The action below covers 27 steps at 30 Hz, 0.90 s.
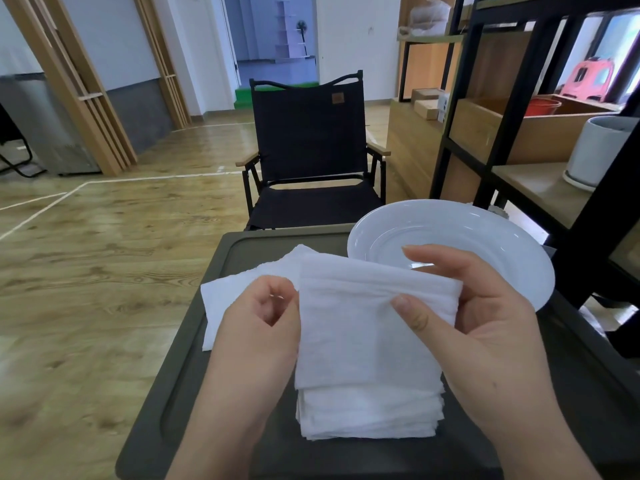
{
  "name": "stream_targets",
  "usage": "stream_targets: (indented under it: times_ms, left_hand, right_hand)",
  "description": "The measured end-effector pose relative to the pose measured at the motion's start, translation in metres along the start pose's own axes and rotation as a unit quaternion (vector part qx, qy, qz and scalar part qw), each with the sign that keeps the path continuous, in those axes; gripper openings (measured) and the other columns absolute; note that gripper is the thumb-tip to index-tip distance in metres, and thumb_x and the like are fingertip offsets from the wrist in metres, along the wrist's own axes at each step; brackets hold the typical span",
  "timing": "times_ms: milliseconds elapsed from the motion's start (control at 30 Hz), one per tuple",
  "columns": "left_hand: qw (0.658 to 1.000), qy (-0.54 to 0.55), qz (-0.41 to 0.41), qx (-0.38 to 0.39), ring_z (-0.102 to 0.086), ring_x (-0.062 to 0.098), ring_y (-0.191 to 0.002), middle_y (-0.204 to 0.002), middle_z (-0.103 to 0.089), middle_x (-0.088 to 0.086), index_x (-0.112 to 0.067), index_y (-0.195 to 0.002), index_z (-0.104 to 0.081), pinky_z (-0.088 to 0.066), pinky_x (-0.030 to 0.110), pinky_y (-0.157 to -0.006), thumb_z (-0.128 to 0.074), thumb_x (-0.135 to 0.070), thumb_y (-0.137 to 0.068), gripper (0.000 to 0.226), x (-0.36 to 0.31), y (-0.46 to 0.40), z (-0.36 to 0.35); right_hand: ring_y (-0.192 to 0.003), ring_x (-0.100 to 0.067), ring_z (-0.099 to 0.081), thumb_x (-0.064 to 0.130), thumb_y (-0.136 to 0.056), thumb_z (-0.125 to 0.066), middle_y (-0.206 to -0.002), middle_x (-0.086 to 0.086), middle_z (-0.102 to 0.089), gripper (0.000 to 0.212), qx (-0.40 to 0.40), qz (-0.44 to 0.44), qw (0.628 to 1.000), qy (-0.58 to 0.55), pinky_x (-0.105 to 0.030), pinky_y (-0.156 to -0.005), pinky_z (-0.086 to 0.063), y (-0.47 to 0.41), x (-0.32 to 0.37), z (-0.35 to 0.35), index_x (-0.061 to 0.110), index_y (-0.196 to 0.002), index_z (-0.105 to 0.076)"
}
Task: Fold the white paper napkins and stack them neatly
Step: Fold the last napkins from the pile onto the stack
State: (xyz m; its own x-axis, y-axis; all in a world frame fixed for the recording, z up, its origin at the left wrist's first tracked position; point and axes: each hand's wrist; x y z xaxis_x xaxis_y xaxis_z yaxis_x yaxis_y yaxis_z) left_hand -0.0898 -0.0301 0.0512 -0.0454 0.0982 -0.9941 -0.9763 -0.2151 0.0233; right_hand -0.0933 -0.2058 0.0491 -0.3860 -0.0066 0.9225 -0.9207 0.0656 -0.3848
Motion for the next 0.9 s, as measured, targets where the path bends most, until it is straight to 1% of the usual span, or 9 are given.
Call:
stream_targets:
  times_ms: [100, 200, 267, 333, 433, 500, 600, 733, 900]
  left_hand:
    - [0.998, -0.004, 0.016, 0.054, -0.051, 0.023, -0.065, -0.072, -0.067, 0.012, 0.0, -0.078, -0.064, -0.039, 0.034, -0.068, -0.054, -0.05, -0.085, 0.052, -0.002, 0.002, 0.001]
    - [0.992, 0.035, 0.04, 0.114, -0.072, 0.016, -0.087, -0.091, -0.077, -0.002, -0.019, -0.086, -0.078, -0.049, 0.038, -0.091, -0.035, -0.076, -0.064, 0.075, -0.008, 0.004, 0.001]
    - [0.987, 0.066, 0.036, 0.144, -0.073, 0.021, -0.096, -0.096, -0.078, 0.005, -0.023, -0.091, -0.079, -0.049, 0.045, -0.096, -0.037, -0.074, -0.062, 0.073, -0.011, 0.006, 0.002]
    - [0.986, 0.08, 0.005, 0.148, -0.073, 0.025, -0.092, -0.093, -0.078, 0.007, -0.021, -0.091, -0.078, -0.056, 0.044, -0.087, -0.053, -0.057, -0.068, 0.05, -0.01, 0.007, 0.003]
    - [0.983, 0.11, -0.027, 0.147, -0.074, 0.03, -0.088, -0.095, -0.077, 0.012, -0.021, -0.097, -0.076, -0.061, 0.038, -0.074, -0.068, -0.023, -0.078, 0.021, -0.01, 0.008, 0.004]
    - [0.982, 0.121, -0.038, 0.142, -0.074, 0.03, -0.084, -0.094, -0.076, 0.015, -0.024, -0.101, -0.074, -0.06, 0.039, -0.07, -0.074, -0.018, -0.079, 0.022, -0.009, 0.006, 0.006]
    - [0.977, 0.152, -0.049, 0.143, -0.074, 0.029, -0.079, -0.094, -0.076, 0.017, -0.026, -0.106, -0.072, -0.059, 0.037, -0.066, -0.067, -0.02, -0.076, 0.031, -0.009, 0.006, 0.008]
    - [0.97, 0.184, -0.044, 0.153, -0.074, 0.024, -0.072, -0.087, -0.077, 0.013, -0.028, -0.104, -0.073, -0.058, 0.033, -0.06, -0.067, -0.017, -0.074, 0.033, -0.011, 0.007, 0.007]
    - [0.978, 0.148, -0.038, 0.146, -0.074, 0.029, -0.071, -0.085, -0.076, 0.017, -0.028, -0.101, -0.073, -0.058, 0.033, -0.058, -0.073, -0.014, -0.079, 0.027, -0.014, 0.008, 0.007]
  right_hand:
    - [-0.087, -0.016, -0.072, 0.032, -0.061, -0.075, -0.097, 0.002, -0.072, 0.037, 0.002, -0.007, 1.0, 0.009, -0.025, -0.071, -0.059, -0.001, 0.0, 0.0, 0.044, -0.097, -0.072]
    - [-0.088, -0.016, -0.072, 0.033, -0.061, -0.075, -0.097, 0.001, -0.072, 0.04, 0.009, -0.02, 1.0, 0.017, -0.031, -0.074, -0.06, -0.001, 0.0, 0.001, 0.044, -0.099, -0.071]
    - [-0.09, -0.017, -0.072, 0.034, -0.06, -0.075, -0.097, 0.001, -0.072, 0.043, 0.017, -0.032, 0.999, 0.019, -0.036, -0.077, -0.06, -0.002, -0.001, 0.001, 0.044, -0.102, -0.07]
    - [-0.093, -0.016, -0.071, 0.036, -0.059, -0.075, -0.099, 0.002, -0.072, 0.045, 0.023, -0.045, 0.999, 0.021, -0.035, -0.078, -0.06, -0.002, -0.001, 0.001, 0.044, -0.103, -0.069]
    - [-0.097, -0.005, -0.068, 0.041, -0.054, -0.076, -0.104, 0.011, -0.071, 0.052, 0.016, -0.06, 0.998, 0.029, -0.02, -0.073, -0.057, -0.003, 0.0, 0.0, 0.047, -0.105, -0.067]
    - [-0.1, 0.005, -0.064, 0.05, -0.047, -0.075, -0.109, 0.019, -0.068, 0.063, 0.003, -0.093, 0.995, 0.046, -0.013, -0.073, -0.054, -0.005, -0.002, 0.002, 0.049, -0.109, -0.063]
    - [-0.093, 0.004, -0.068, 0.057, -0.045, -0.073, -0.104, 0.015, -0.073, 0.073, 0.016, -0.187, 0.982, 0.029, -0.023, -0.086, -0.052, -0.006, -0.005, 0.005, 0.04, -0.115, -0.065]
    - [-0.072, -0.013, -0.069, 0.056, -0.059, -0.066, -0.081, -0.001, -0.077, 0.051, 0.083, -0.261, 0.961, -0.028, -0.035, -0.083, -0.055, -0.003, -0.002, 0.002, 0.016, -0.087, -0.08]
    - [-0.09, -0.025, -0.075, 0.039, -0.066, -0.067, -0.095, -0.009, -0.078, 0.037, 0.105, -0.255, 0.954, -0.116, -0.036, -0.08, -0.059, -0.001, 0.005, 0.006, 0.016, -0.092, -0.08]
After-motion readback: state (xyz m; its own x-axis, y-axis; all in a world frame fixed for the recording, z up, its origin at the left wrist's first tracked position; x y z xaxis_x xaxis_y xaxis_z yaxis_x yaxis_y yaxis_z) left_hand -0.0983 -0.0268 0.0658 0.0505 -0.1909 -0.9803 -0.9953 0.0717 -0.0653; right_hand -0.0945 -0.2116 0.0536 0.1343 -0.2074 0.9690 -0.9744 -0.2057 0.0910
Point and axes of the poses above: each hand's wrist, its own y-axis away from the middle knuckle, its own z-axis out of the back of the hand, x = y × z
